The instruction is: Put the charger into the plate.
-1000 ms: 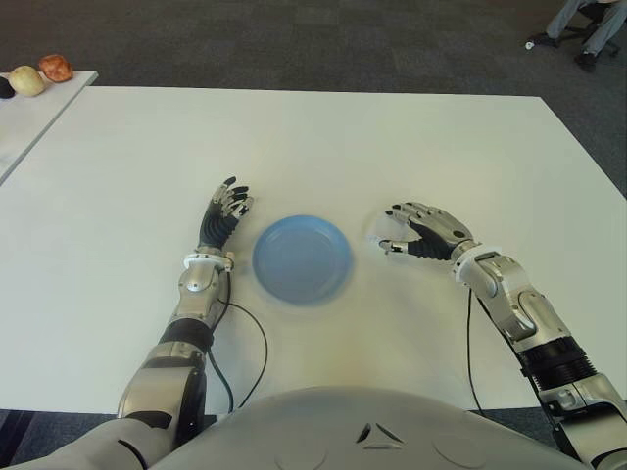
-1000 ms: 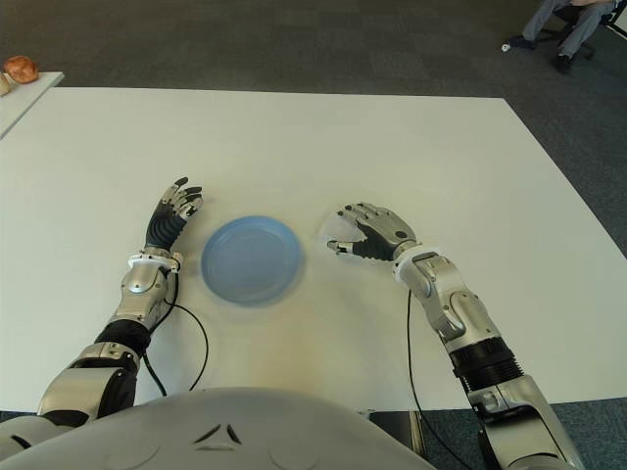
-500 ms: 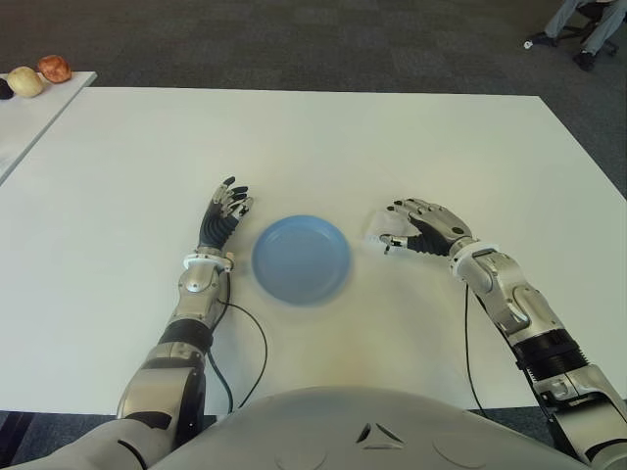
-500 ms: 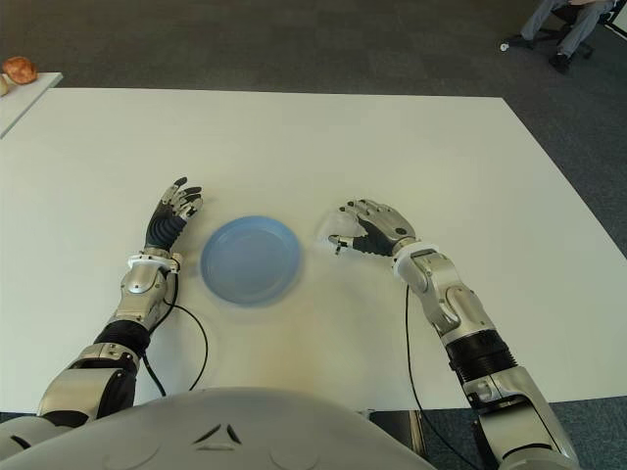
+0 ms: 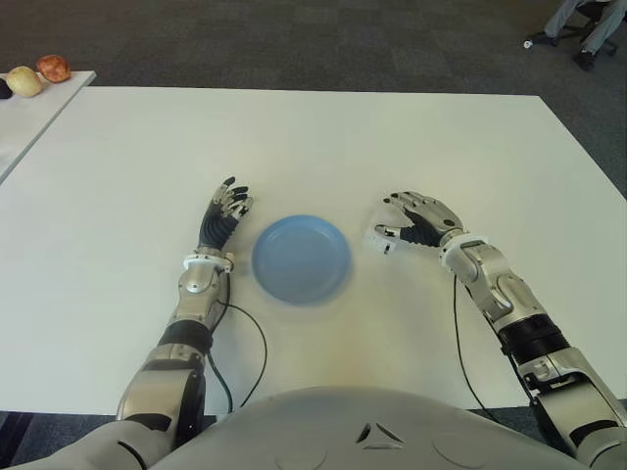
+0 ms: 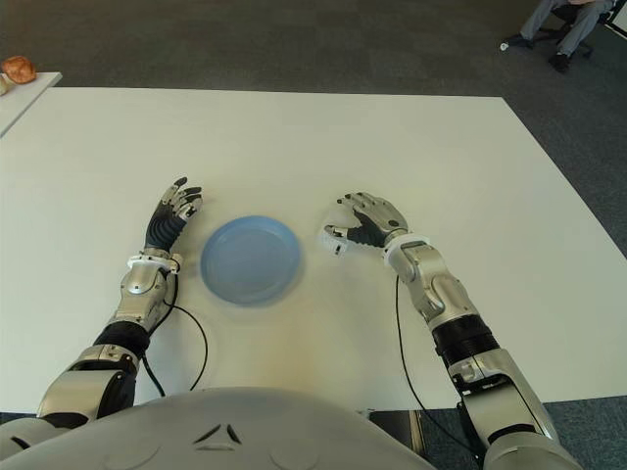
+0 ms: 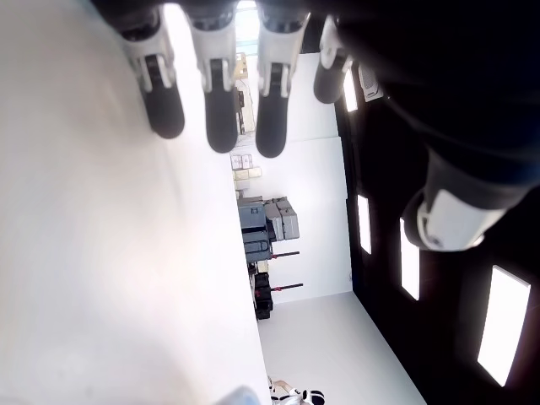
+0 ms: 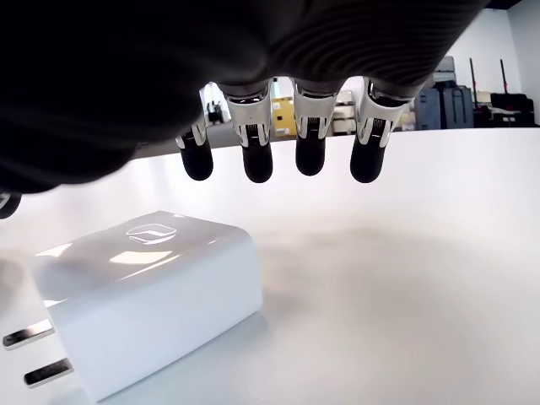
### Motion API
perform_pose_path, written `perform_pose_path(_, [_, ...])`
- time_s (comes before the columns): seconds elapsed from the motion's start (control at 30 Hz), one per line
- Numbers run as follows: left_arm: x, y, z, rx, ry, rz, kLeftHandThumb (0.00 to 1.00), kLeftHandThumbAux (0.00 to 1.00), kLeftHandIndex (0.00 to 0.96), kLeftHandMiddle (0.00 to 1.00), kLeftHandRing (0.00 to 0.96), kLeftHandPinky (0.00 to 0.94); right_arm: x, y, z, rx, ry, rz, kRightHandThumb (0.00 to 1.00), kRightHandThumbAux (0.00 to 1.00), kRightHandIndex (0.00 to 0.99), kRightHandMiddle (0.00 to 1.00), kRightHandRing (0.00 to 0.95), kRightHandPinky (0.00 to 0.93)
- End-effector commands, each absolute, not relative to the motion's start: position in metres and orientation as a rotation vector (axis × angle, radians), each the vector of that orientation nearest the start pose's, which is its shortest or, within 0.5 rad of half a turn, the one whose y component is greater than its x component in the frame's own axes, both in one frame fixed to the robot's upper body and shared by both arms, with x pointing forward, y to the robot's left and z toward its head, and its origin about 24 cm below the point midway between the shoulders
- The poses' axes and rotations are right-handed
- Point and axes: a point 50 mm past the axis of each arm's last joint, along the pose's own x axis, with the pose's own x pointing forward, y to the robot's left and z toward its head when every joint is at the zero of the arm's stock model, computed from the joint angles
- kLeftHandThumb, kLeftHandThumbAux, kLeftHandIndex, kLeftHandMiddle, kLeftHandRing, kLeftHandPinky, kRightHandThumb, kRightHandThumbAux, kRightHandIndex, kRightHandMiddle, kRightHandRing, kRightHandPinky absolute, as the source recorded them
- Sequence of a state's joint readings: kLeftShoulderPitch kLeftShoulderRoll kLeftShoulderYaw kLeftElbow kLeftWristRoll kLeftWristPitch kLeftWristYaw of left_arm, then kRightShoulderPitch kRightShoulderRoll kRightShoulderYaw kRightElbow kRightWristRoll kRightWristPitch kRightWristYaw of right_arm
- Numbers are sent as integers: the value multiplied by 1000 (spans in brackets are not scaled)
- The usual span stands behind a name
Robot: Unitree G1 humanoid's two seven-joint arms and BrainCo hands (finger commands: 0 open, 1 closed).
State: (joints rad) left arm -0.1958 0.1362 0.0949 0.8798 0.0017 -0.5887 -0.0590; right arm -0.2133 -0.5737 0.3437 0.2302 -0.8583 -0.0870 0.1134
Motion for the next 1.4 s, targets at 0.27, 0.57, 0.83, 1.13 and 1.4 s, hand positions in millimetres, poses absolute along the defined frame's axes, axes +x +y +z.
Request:
perform_pose_path(0.27, [229,187,-70,97,257,-12,0,519,87,221,209,213,289,-181,29,-1489,26,453,337,87,0,0,0,0])
perform_pose_path(0.57, [229,186,-70,100,257,-15,0,536,75,214,200,187,291,-177,27,-1491,31,454,340,92,0,0,0,0])
perform_pose_path(0.83, [230,184,-69,91,254,-11,0,548,70,218,206,198,291,-176,25,-1503,42,459,339,98,0,0,0,0])
perform_pose_path(1.13, [230,184,-69,92,246,-17,0,547,70,219,212,197,290,-176,23,-1525,45,478,352,95,0,0,0,0])
perform_pose_path(1.4, [230,184,-68,96,242,-20,0,535,76,215,203,194,283,-178,20,-1528,49,500,347,92,0,0,0,0])
